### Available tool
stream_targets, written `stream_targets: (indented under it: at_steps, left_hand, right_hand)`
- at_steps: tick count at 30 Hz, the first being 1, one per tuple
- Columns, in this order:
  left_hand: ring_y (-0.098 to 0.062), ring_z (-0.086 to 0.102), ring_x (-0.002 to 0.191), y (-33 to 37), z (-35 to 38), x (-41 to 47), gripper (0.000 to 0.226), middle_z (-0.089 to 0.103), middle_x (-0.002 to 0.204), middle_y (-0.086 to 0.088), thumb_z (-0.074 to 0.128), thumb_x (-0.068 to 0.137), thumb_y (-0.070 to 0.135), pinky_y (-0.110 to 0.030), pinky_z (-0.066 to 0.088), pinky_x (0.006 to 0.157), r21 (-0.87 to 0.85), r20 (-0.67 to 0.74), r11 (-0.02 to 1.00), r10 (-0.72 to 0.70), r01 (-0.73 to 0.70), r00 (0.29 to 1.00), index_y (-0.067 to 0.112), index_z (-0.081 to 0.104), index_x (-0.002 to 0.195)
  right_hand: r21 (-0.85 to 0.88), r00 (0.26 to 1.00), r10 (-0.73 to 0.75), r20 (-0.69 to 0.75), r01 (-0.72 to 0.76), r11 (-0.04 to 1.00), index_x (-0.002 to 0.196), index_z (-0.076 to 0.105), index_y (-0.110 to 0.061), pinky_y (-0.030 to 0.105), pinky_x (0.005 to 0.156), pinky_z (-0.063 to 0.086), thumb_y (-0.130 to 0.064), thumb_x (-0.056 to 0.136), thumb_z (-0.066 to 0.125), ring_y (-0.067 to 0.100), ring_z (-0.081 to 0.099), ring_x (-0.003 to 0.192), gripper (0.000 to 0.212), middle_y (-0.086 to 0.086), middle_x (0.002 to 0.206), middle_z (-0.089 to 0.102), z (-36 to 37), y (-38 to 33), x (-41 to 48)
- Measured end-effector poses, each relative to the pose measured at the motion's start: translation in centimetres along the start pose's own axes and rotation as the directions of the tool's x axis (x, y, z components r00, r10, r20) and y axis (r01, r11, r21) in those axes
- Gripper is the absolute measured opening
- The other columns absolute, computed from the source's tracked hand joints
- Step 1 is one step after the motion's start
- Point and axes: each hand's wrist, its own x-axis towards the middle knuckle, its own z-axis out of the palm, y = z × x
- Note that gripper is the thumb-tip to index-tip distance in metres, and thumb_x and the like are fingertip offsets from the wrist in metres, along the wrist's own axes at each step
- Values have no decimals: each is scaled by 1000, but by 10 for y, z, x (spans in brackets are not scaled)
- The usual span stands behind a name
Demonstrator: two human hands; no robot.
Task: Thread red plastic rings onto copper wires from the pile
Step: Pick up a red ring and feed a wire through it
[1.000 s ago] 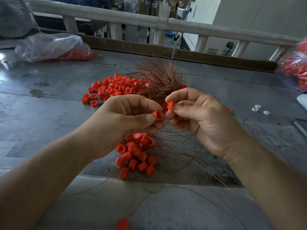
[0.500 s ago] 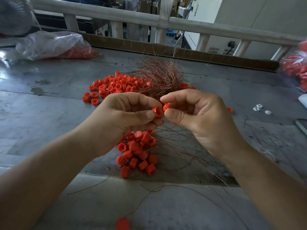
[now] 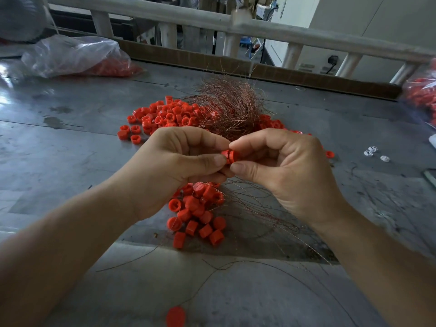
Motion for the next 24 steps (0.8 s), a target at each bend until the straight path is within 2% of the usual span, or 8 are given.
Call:
stream_targets:
  at_steps: [5,12,24]
  left_hand:
    - [-17,68,63,-1,2,-1,23,71,68,-8,68,47,16,-22,56,59,32,-23,999,33,-33,999,13,73,69]
    - [-16,69,63,-3,4,-1,23,71,67,-6,68,48,16,-19,55,59,85,-26,995,52,-50,998,12,73,70]
    - [-17,69,63,-6,6,-3,16,71,68,-9,66,54,11,-18,53,58,96,-2,992,77,-77,997,12,72,69]
  right_hand:
    - [-70,1000,-11,-15,10,998,85,67,-21,22,69,54,-9,67,73,10,68,73,22,-5,81,69,0,2,-1]
    - [-130,999,-29,-26,25,991,85,66,-26,17,68,53,-21,65,70,5,67,74,21,-11,82,68,-1,1,-2]
    - [-211,991,-117,-73,99,972,85,65,-26,13,68,50,-21,65,72,1,65,76,23,-15,81,65,-1,3,-6]
